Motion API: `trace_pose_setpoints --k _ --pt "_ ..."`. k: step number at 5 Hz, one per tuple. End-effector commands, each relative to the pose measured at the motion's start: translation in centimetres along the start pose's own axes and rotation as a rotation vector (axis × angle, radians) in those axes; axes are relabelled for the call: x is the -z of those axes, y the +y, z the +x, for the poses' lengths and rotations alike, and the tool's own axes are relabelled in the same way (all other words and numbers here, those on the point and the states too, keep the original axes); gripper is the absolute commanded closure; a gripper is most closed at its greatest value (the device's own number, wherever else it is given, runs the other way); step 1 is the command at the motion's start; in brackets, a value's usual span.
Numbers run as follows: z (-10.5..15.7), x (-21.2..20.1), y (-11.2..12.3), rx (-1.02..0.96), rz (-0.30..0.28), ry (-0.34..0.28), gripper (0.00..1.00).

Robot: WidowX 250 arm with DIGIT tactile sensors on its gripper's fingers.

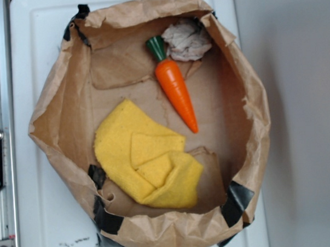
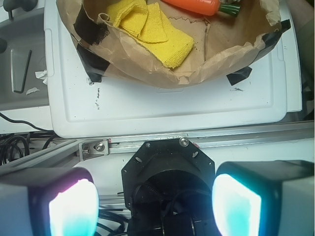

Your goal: Grab the yellow cloth.

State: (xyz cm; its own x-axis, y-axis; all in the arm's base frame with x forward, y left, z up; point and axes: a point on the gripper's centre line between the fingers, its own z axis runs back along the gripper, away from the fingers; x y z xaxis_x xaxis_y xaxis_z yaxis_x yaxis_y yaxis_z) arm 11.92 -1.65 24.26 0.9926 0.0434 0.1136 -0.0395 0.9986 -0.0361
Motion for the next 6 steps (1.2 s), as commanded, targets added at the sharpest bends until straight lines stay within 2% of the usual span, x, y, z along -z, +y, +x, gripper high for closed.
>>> trace_pose_setpoints --k 1,2,3,4,5,6 --pt "0.0 0.0 0.0 0.0 0.0 0.0 0.0" --pt "4.9 0.1 1.0 0.018 -0.03 -0.073 0.0" --pt "8.6 -0.3 1.7 0.001 -0.109 -0.146 0.0" --pt "11.0 0.7 2.5 -0.04 -0.083 -0.195 0.0" --pt "12.2 4.6 3.3 0.025 -0.156 -0.243 0.0" --pt "13.0 7.7 2.9 -0.015 -0.127 -0.21 0.0"
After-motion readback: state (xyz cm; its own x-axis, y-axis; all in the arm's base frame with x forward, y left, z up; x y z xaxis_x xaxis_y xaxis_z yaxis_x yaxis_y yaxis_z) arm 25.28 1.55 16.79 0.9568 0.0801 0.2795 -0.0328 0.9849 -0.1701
